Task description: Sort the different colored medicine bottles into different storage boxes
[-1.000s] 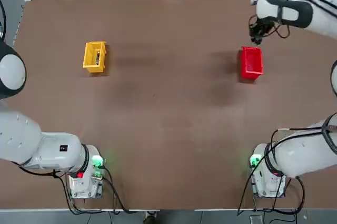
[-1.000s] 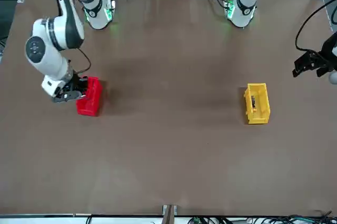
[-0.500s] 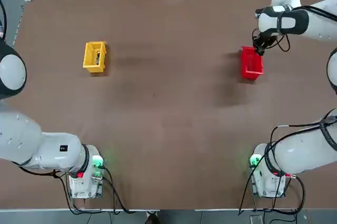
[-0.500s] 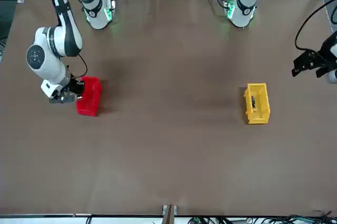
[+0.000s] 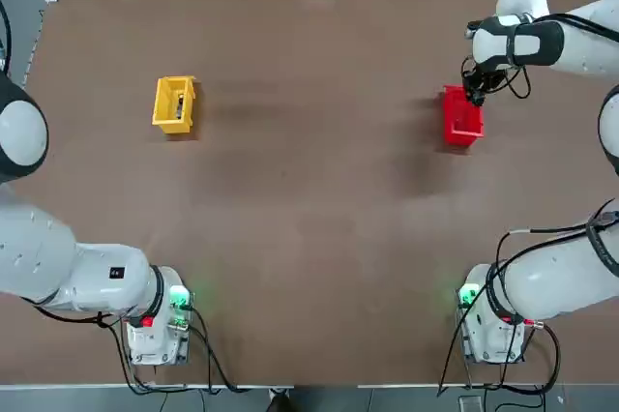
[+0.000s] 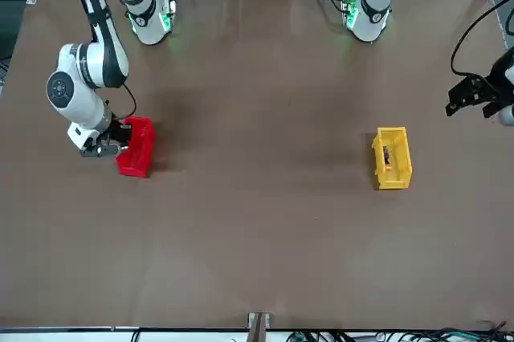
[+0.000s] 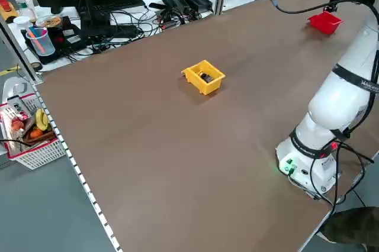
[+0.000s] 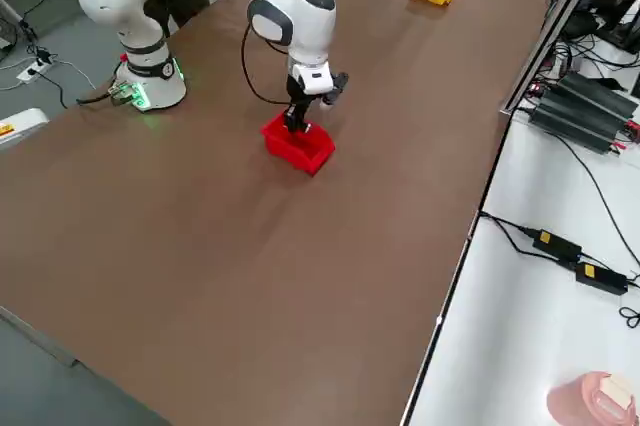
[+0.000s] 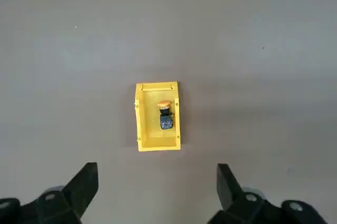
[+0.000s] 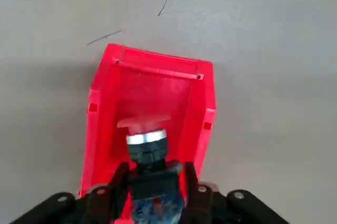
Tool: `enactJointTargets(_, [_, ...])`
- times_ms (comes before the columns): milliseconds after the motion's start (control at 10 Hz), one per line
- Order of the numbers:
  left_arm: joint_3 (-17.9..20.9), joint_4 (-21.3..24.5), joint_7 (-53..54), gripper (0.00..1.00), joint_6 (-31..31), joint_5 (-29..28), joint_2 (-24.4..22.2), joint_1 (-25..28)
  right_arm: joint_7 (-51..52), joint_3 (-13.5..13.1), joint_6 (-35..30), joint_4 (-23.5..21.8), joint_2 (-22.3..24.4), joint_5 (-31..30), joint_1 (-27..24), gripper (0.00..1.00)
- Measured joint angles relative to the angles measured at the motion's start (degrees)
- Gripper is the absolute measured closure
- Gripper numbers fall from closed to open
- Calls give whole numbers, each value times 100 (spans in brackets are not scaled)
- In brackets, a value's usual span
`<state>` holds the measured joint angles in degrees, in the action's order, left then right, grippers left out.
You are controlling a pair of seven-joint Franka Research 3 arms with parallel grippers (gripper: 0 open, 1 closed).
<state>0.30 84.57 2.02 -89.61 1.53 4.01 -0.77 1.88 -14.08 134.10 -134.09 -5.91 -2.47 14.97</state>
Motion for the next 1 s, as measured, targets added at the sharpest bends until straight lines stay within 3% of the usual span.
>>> enactJointTargets(300, [1, 0, 0, 0, 0, 0, 0, 0, -10, 13, 1, 1, 2, 1, 0, 3])
enactJointTargets(600, [2, 0, 0, 0, 0, 0, 0, 0, -12, 31, -80, 194, 22, 1, 3, 0])
enactJointTargets(1000, [8, 0, 0, 0, 0, -23, 0, 7, 80, 89, -1068, 1710, -133, -6, 36, 0])
